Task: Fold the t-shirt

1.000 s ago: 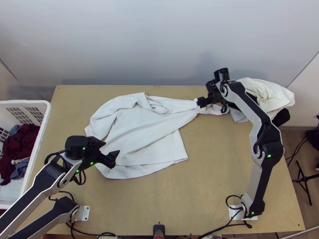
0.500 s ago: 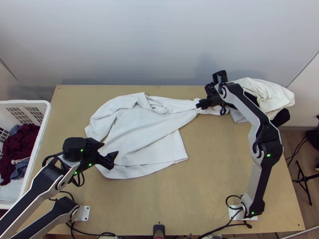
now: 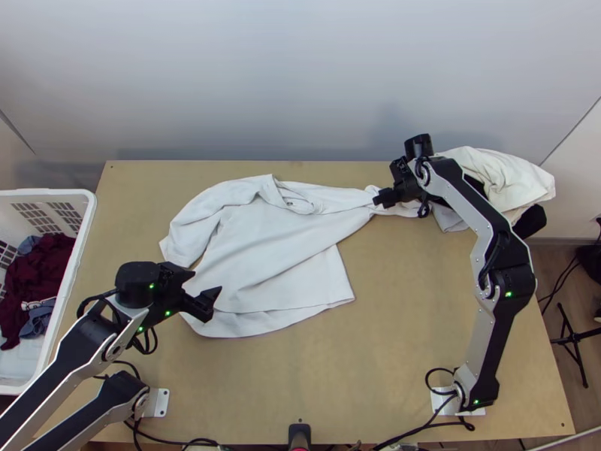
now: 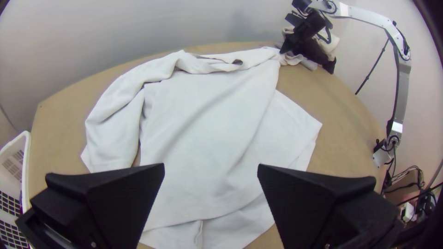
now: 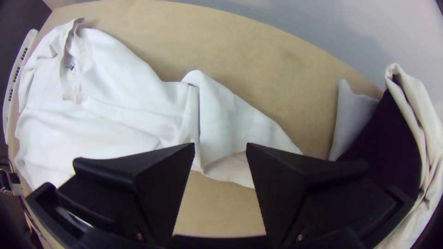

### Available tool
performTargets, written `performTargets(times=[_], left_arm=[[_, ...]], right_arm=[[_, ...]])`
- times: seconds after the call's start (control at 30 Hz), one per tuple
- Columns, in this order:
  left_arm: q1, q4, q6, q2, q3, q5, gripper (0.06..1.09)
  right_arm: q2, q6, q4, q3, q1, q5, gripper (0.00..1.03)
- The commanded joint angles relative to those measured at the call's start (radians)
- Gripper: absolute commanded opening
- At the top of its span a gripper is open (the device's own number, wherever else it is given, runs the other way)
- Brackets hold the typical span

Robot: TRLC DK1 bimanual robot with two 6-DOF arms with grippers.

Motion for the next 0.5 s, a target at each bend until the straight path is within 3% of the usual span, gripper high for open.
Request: performTargets(times=[0.0, 0.47], left_arm=[[0.002, -0.001, -0.005, -0.006, -0.004, 0.0, 1.04], [0.005, -0.001, -0.007, -0.006, -0.001, 0.0, 1.04]], right_arm=[[-0.002, -0.003, 0.012, -0.004, 0.0, 0.002, 0.47], [0.002, -0.013, 0.007, -0.019, -0.002, 0.002, 0.47]])
